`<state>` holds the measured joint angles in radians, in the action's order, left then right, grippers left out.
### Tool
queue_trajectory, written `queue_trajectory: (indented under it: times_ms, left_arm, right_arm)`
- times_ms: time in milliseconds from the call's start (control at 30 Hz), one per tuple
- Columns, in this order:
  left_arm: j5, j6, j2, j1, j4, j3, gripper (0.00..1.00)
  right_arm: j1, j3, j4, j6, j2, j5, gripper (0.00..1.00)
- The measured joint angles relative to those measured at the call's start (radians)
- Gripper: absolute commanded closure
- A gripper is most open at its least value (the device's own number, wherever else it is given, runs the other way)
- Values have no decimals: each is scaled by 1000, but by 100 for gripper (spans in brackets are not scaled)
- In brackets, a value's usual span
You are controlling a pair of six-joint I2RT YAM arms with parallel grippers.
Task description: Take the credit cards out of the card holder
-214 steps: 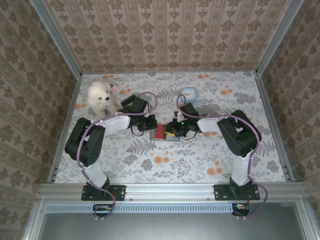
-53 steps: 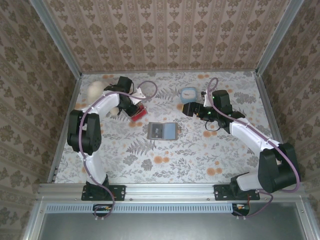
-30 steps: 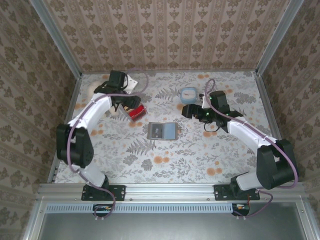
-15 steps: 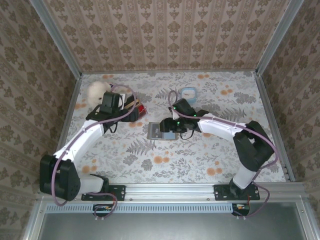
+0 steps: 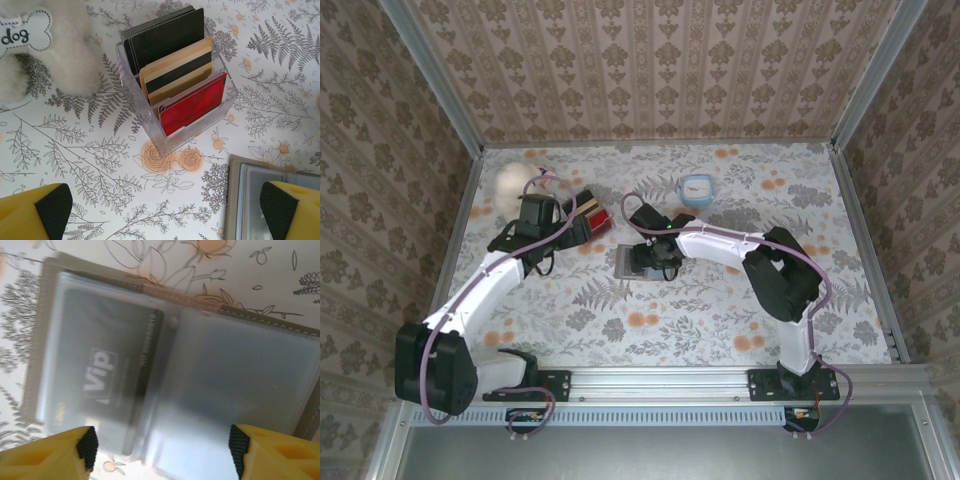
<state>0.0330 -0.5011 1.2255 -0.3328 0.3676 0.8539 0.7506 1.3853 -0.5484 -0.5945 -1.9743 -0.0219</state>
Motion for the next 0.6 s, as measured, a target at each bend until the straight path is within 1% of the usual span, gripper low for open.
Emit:
queue_trajectory:
  times_ms: [133,200,300,600]
  left_arm:
    - [-23,-6,23,1,3,1,0]
    - [-36,-15,36,1,5,6,0]
    - [-57,-35,57,2,5,16,0]
    - [-163,-126,87,6,-40,3,0]
  right_arm:
    - [0,9,-10,13,-29,-2,14]
    - [0,14,-10,16,-29,-2,14]
    - [0,24,-17,17,-40,-10,15]
    - [3,34,-34,20,-55,-75,25]
